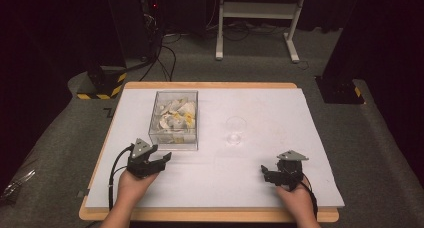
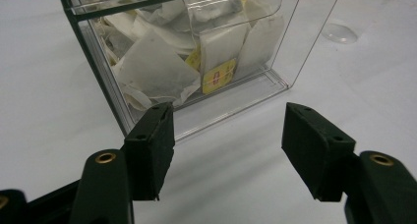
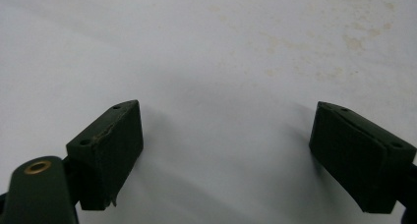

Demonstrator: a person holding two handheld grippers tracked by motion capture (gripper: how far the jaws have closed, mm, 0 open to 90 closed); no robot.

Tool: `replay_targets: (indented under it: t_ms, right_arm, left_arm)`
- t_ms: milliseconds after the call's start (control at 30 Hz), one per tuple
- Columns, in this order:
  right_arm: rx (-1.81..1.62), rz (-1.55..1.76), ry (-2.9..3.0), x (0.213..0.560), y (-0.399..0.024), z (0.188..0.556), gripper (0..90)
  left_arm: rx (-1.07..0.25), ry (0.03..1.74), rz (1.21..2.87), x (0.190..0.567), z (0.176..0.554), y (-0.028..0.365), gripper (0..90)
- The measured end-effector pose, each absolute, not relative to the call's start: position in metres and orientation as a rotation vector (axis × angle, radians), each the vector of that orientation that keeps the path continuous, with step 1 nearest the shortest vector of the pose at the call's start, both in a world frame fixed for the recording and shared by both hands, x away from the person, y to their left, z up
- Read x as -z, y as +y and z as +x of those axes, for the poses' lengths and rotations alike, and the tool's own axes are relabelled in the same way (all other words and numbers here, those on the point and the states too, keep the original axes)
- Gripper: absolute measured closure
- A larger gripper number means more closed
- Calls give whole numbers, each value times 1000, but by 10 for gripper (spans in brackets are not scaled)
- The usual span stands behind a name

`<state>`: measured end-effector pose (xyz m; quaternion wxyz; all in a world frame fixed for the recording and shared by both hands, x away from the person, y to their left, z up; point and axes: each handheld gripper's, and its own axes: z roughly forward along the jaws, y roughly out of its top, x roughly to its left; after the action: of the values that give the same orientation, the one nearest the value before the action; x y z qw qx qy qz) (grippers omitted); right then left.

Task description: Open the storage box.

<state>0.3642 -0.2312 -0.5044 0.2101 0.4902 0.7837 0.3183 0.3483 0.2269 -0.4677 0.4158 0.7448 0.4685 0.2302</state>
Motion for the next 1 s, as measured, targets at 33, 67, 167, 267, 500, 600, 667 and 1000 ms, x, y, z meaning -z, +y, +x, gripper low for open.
replay_targets:
  t_ms: [33, 67, 167, 267, 500, 600, 667, 1000]
  right_arm:
    - [-885, 1363, 2179, 504, -231, 364, 129]
    - [-885, 1363, 2179, 504, -231, 364, 129]
    - [-885, 1363, 2179, 504, -231, 364, 129]
    - [-885, 1363, 2180, 504, -231, 364, 129]
    - [-885, 1364, 2180, 504, -231, 364, 129]
    - [-885, 1364, 2180, 504, -231, 364, 129]
    - [-885, 1363, 2180, 504, -231, 364, 129]
    - [-885, 1363, 2179, 504, -231, 364, 129]
  left_arm:
    - [-574, 1180, 1862, 468, 349, 226, 354]
    - [-568, 1182, 1855, 468, 350, 226, 354]
    - [-570, 1179, 1854, 467, 353, 224, 348]
    - [-578, 1174, 1859, 466, 355, 222, 340]
    - [-609, 1153, 1877, 463, 360, 216, 316]
    - [-614, 1154, 1871, 463, 362, 214, 309]
    - [-609, 1162, 1869, 464, 364, 213, 309]
    - [-629, 1162, 1872, 462, 369, 209, 309]
